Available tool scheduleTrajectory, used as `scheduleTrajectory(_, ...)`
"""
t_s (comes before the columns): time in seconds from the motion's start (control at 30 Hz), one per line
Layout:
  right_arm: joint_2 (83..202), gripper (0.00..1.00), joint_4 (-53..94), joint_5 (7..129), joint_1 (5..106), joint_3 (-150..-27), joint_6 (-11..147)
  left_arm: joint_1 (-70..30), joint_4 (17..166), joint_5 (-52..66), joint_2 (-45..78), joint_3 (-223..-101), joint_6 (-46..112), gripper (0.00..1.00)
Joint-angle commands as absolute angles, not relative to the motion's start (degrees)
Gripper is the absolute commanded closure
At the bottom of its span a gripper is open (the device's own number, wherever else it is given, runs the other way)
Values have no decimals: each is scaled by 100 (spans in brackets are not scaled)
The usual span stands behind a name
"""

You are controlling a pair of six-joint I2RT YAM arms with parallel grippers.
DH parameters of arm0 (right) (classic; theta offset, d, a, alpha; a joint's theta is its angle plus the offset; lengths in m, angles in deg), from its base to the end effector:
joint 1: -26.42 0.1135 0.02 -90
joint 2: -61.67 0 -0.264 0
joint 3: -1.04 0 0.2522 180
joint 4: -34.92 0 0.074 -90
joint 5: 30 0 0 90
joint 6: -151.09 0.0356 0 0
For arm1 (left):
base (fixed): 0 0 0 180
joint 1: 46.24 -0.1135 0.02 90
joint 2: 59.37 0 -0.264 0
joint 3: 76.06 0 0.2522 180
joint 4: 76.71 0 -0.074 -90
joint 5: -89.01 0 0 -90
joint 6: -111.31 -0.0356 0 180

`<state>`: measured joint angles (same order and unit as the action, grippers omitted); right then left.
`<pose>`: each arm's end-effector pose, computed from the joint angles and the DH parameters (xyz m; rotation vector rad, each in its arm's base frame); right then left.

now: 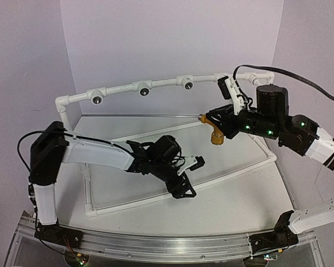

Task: Install the water faucets
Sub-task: Pass from the right arm to the left

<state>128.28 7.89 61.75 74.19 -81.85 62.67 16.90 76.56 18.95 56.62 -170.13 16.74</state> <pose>0.1773 0.1969 0.4061 -0.7287 1.6507 0.6487 0.1883 -0.3986 0.1760 1.5568 2.0179 -0.8593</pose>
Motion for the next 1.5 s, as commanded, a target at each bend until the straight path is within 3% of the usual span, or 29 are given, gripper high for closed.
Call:
scheduleTrajectory(0.0,12904,100,-740,6960,7433,-8787,4499,1570,8250,3251,3979,-16617,2803,20)
scheduleTrajectory(0.13,13102,100,-1099,7671,7439,-9148,4097,1112,10199,4127,3104,-15712,4825,20)
scheduleTrajectory(0.23,13170,100,-1053,8306,7444,-9268,4047,945,11550,4140,2772,-15223,6039,17)
scheduleTrajectory(0.4,13345,100,-984,9370,7444,-9475,4132,922,12752,3879,2732,-14901,7119,10)
scheduleTrajectory(0.53,13429,100,-860,9920,7445,-9484,4204,924,13336,4154,2916,-15004,7346,13)
scheduleTrajectory(0.7,13383,100,-464,10126,7442,-9274,4340,928,13590,4612,3124,-15134,7347,35)
scheduleTrajectory(0.87,13375,100,-134,10222,7444,-9098,4511,983,13650,5011,3305,-15299,7330,46)
scheduleTrajectory(1.03,13370,100,-143,10262,7449,-9060,4700,974,13663,4820,3240,-15265,7097,91)
scheduleTrajectory(1.07,13308,95,-143,10071,7448,-9002,4824,974,13662,4719,3194,-15212,7016,97)
scheduleTrajectory(1.17,13175,27,-135,9410,7444,-8859,5375,971,13679,4430,2984,-15004,6772,100)
scheduleTrajectory(1.2,13143,15,-125,9241,7437,-8808,5577,966,13695,4382,2935,-14946,6736,100)
scheduleTrajectory(1.27,13089,4,-43,8991,7439,-8669,6080,965,13749,4335,2837,-14879,6693,100)
scheduleTrajectory(1.47,12734,2,1338,9170,7431,-7837,7489,966,14126,4152,2610,-14630,6841,100)
